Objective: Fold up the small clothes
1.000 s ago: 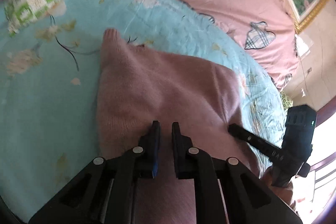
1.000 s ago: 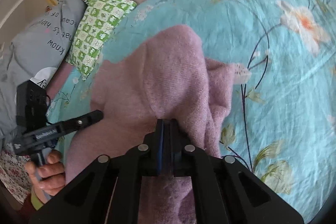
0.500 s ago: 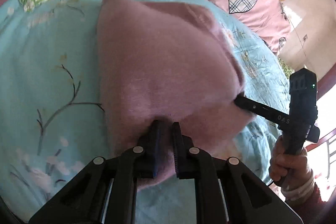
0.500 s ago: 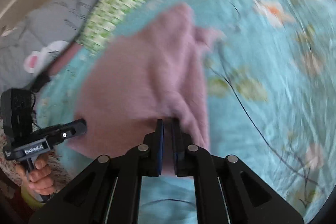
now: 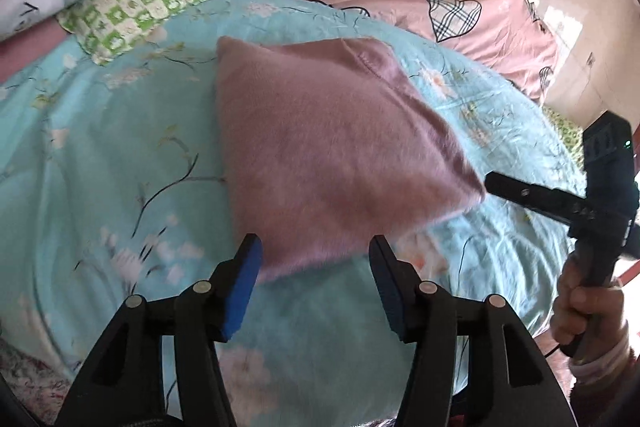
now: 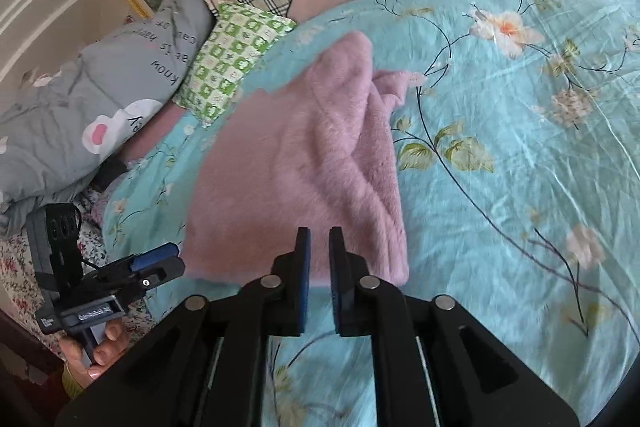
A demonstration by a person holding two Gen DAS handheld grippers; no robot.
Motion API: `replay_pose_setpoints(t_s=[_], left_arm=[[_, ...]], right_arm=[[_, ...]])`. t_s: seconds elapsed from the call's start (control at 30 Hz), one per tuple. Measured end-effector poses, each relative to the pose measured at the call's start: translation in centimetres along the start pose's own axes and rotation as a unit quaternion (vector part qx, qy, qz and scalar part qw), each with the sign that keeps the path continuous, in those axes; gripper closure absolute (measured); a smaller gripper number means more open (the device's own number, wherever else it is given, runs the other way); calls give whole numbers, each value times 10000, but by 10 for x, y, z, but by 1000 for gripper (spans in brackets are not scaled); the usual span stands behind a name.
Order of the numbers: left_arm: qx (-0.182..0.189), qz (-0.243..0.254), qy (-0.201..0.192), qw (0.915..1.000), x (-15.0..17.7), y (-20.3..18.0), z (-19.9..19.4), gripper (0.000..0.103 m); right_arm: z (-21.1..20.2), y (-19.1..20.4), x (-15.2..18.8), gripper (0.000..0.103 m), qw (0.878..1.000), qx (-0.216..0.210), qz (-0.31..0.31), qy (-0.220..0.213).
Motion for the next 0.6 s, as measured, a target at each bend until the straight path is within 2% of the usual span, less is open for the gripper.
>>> replay_pose_setpoints(t_s=[0.03, 0.1, 0.23, 0.37, 0.5, 0.6], left_arm=[[-58, -28, -16, 10000, 3, 0, -2, 39], [-185, -133, -40, 9997, 13, 4, -7, 36], [-391, -230, -57, 9990, 28, 9, -14, 35], [-719, -39, -86, 9974, 40, 4, -16, 24], [-800, 155, -22, 9967, 54, -4, -14, 20], [-807, 237, 46, 9964, 62, -7, -12, 20]], right_arm=[[-5, 1, 5, 63, 10000, 20, -29, -38], [-14, 4, 13, 45, 9997, 50, -137, -180], [-27, 10, 36, 44, 9982, 340, -401, -291], [-35, 12, 61, 40, 9963, 551, -582, -303], [-39, 15, 75, 24, 9936, 753, -788, -306], [-40, 18, 79, 16, 9919, 846, -871, -360]])
Point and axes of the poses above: each gripper's, at about its wrist camera, not at the fingertips, and z roughly the way its jaws point, y to its left, x to its underside, the point moved 2 cm from there along z, roughly the way its jaws point, and after that the axes turned 1 degree about z, right-handed, at the moved point
